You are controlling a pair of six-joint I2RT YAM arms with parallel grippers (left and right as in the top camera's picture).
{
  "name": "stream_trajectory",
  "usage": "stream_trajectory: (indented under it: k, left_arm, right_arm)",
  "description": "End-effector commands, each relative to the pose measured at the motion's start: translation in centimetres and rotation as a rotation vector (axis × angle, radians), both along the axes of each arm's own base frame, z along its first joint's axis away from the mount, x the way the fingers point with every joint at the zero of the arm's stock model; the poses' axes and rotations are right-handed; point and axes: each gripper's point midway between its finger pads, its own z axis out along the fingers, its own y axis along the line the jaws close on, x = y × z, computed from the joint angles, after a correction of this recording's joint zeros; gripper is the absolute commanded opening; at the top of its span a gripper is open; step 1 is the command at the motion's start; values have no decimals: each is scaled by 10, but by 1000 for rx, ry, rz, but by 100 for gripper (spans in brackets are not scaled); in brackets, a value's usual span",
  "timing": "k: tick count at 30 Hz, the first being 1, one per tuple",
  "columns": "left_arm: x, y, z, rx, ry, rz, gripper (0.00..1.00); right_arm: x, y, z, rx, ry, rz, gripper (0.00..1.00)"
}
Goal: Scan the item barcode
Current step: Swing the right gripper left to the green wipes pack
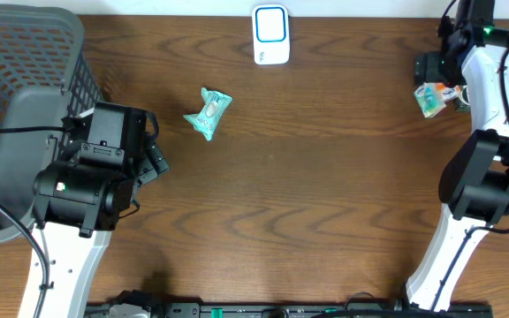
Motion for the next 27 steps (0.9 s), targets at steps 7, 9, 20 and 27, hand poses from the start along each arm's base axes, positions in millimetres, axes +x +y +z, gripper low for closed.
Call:
stream_trajectory:
  k: [7, 9, 20, 27]
  left_arm:
    - [-1, 5, 2, 16, -5, 18, 100]
    - [-1, 5, 2, 16, -5, 18, 100]
    - [-1, 5, 2, 16, -5, 18, 100]
    - [-1, 5, 2, 16, -5, 18, 100]
  right_arm:
    - [-11, 213, 75, 946, -117, 483, 99]
    - [-17, 241, 72, 936, -88, 530, 99]
    - [-16, 378, 27, 551, -44, 205, 99]
    - [-42, 473, 20, 418, -191, 246, 99]
